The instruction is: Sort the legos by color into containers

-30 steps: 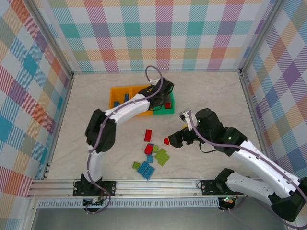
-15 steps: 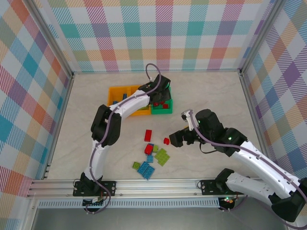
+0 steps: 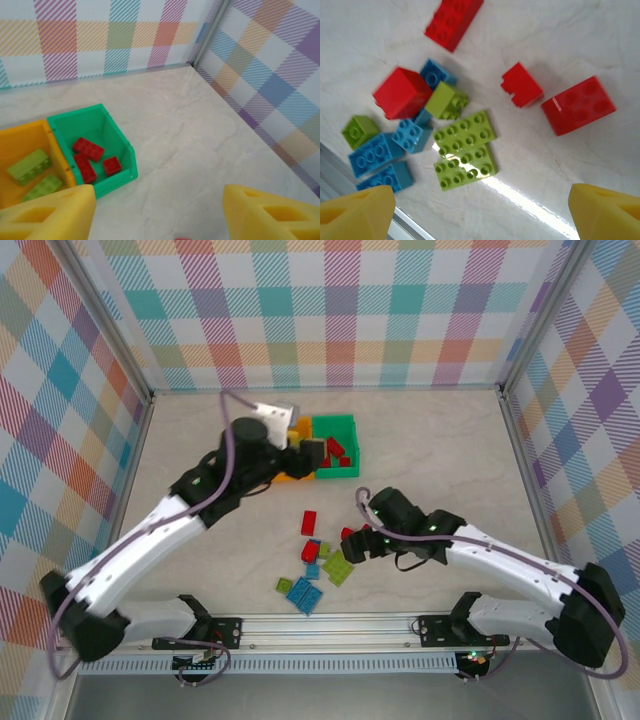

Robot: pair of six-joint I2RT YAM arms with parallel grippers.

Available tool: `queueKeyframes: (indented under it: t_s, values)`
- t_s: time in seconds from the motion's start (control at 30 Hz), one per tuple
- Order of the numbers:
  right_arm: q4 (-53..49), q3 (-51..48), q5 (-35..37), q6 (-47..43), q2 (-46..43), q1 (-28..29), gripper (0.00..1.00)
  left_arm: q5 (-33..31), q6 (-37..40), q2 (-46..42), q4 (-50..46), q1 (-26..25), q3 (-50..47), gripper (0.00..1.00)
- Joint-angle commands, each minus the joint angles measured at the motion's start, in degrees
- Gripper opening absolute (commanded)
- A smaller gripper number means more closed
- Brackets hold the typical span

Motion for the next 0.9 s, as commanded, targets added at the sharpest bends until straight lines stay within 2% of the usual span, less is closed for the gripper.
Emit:
queueKeyframes:
  t_s: [0.0, 0.07, 0.2, 0.3, 0.43, 0.53, 0.67, 0.8, 0.87]
  values:
    - [3.4, -0.9, 3.7, 1.8, 4.3, 3.9, 0.90, 2.3, 15.2, -8.4, -4.9, -0.2, -7.1, 0.72]
    - [4.4, -0.2, 3.9, 0.6, 8.1, 6.1, 0.91, 5.8, 23.9, -14.7, -8.0, -0.1, -11.0, 0.79]
    - [4.2, 2.8, 6.4, -3.6, 15.7, 11.1, 0.91, 16.7, 39.6, -23.3, -20.5, -0.2, -16.7, 0.96]
    - [3.2, 4.3, 10.0, -4.1, 20.7, 13.5, 0.90, 18.4, 45.7, -28.3, -26.3, -0.4, -20.8, 1.00]
    - [5.1, 3.9, 10.8, -4.0, 24.1, 14.3, 0.88, 24.1, 60.3, -35.3, -34.8, -0.4, -25.9, 1.00]
    - [6.2, 3.4, 10.8, -3.7, 25.5, 14.3, 0.81, 24.3, 61.9, -40.0, -33.4, -0.4, -30.3, 1.00]
    - [6.6, 3.3, 11.1, -3.4, 27.0, 14.3, 0.65, 25.3, 61.8, -41.1, -31.2, -0.4, -33.5, 1.00]
    - [7.0, 2.9, 11.1, -3.6, 27.7, 14.2, 0.63, 25.4, 61.9, -40.6, -29.0, -0.4, -35.4, 1.00]
    - [7.3, 2.6, 10.8, -3.7, 27.6, 14.3, 0.59, 25.7, 61.9, -40.6, -27.7, -0.3, -36.2, 1.00]
